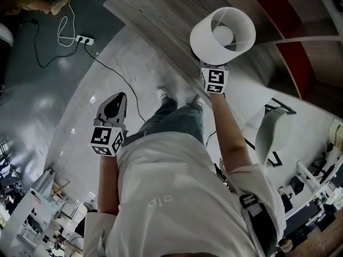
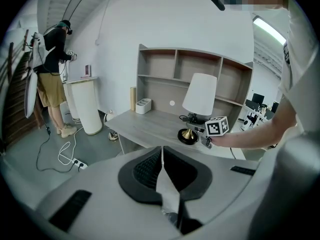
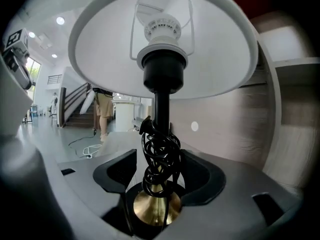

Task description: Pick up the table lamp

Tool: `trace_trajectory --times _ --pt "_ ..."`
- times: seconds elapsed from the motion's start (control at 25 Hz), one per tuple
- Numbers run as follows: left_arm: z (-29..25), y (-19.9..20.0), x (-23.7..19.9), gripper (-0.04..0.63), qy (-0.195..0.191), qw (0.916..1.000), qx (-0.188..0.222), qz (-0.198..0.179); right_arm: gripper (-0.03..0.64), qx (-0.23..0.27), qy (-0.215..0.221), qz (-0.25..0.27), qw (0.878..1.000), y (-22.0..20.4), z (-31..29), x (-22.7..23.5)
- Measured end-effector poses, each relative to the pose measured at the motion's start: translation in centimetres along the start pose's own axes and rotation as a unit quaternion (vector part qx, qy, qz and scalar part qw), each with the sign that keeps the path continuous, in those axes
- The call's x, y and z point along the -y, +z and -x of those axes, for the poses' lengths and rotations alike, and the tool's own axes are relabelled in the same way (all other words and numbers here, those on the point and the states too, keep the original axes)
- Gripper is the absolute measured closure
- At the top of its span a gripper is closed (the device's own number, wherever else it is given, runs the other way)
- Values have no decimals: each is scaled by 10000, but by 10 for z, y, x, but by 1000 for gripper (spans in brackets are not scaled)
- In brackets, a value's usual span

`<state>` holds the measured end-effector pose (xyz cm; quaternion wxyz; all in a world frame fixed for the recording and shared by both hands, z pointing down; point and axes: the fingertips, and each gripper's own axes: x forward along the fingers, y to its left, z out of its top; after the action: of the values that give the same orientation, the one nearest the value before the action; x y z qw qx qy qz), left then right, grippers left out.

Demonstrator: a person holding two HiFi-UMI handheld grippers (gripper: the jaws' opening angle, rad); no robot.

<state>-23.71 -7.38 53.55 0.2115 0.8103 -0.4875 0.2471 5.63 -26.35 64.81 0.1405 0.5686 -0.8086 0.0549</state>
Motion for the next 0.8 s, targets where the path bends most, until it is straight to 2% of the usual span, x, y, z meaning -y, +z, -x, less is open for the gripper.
trace_trajectory --times 0.12,0.8 --pt "0 -3 -3 580 30 10000 5 61 318 -19 -20 -48 10000 0 -10 2" --pt "7 -11 -9 580 207 9997 -20 142 319 51 -79 -55 9999 5 -45 9"
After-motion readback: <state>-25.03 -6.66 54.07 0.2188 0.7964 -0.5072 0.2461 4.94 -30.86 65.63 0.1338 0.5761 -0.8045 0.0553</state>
